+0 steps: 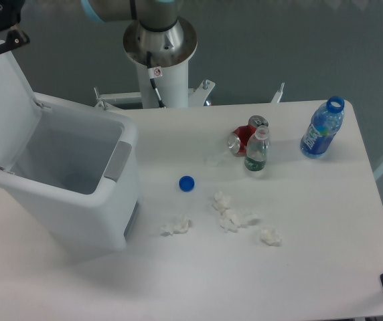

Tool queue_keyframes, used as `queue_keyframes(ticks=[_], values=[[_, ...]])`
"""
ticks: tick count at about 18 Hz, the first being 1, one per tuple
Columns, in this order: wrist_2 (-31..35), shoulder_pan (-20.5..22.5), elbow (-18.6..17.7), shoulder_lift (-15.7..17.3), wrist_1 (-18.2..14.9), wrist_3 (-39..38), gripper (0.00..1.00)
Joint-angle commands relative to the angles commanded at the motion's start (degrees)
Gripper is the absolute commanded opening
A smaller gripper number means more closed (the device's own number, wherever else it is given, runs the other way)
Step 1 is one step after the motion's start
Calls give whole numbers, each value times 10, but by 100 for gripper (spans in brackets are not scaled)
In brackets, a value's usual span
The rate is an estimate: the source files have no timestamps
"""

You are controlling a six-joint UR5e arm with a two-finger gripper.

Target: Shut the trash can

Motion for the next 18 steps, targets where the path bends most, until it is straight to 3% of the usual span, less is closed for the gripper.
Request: queue_keyframes(ticks=[18], values=[[45, 36, -11, 4, -1, 16, 13]])
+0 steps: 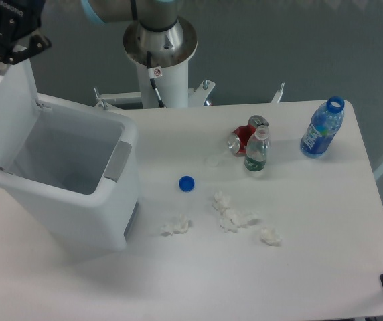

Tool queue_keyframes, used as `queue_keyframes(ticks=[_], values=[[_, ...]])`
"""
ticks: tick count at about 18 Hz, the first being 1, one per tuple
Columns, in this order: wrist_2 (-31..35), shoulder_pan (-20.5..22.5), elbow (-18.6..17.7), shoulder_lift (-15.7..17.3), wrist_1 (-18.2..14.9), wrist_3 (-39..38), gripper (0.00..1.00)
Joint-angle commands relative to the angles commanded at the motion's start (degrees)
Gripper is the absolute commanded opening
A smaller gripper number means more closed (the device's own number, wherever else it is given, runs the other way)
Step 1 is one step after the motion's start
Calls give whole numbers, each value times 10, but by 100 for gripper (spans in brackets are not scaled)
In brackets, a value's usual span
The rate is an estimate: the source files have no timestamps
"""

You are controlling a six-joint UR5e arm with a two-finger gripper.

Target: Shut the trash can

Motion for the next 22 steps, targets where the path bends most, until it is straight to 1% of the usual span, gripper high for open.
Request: queue_keyframes(ticks=[4, 8, 9, 12, 18, 22], values=[[0, 22, 5, 0, 1, 0, 13], [1, 31, 4, 1, 1, 0, 13], [1, 47, 8, 1, 2, 3, 13], [2, 48, 3, 0, 0, 26, 13], [25, 49, 5, -4, -3, 27, 13], [28, 48, -4, -7, -2, 28, 14]])
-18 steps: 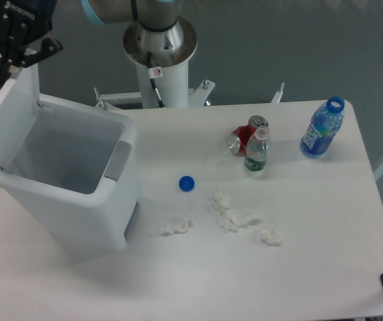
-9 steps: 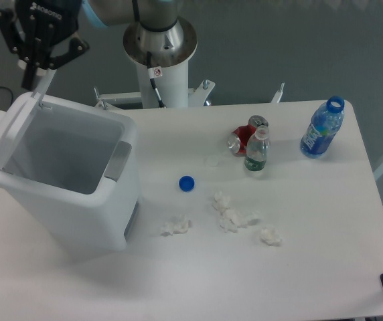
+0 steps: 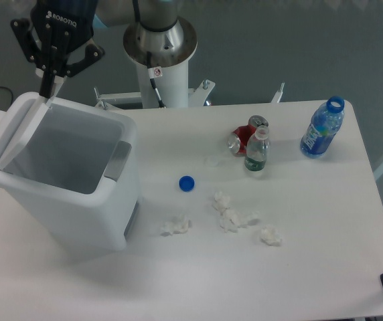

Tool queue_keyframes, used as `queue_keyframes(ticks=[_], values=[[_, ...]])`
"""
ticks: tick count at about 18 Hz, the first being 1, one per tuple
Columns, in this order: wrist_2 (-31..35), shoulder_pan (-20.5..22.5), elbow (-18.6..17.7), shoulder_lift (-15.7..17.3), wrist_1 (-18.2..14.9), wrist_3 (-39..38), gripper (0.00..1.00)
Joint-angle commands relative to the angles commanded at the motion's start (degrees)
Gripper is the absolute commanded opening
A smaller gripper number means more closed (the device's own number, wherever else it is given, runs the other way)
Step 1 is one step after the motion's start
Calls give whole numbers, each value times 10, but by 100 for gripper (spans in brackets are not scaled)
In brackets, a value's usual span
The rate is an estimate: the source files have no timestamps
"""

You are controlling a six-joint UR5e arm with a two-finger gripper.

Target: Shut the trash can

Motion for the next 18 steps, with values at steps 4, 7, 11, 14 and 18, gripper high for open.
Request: queue_keyframes(ticks=[4, 7, 11, 14, 18], values=[[11, 0, 1, -4, 3, 3, 15], [22, 2, 3, -10, 1, 18, 15], [25, 18, 0, -11, 1, 29, 15], [27, 24, -3, -11, 1, 38, 15], [57, 25, -5, -13, 1, 41, 15]])
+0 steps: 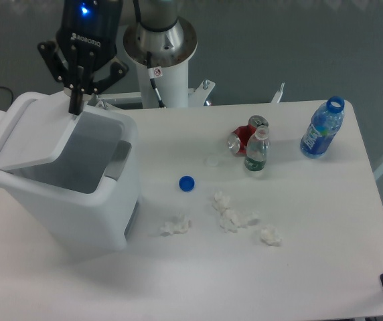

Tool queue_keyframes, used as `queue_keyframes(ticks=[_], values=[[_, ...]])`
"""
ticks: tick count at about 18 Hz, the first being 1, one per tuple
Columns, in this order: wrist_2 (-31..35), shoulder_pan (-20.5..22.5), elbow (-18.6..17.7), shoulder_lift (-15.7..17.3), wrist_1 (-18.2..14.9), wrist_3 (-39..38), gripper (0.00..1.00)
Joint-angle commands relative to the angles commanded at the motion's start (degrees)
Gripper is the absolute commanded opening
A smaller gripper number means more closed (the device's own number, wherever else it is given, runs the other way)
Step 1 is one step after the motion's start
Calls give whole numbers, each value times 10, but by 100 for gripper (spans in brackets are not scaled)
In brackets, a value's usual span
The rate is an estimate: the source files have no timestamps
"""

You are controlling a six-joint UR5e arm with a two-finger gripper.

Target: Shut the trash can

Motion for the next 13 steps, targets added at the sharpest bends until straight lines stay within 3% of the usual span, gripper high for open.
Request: queue_keyframes(ticks=[9, 13], values=[[14, 4, 0, -4, -4, 8, 15], [0, -3, 24, 11, -10, -1, 15]])
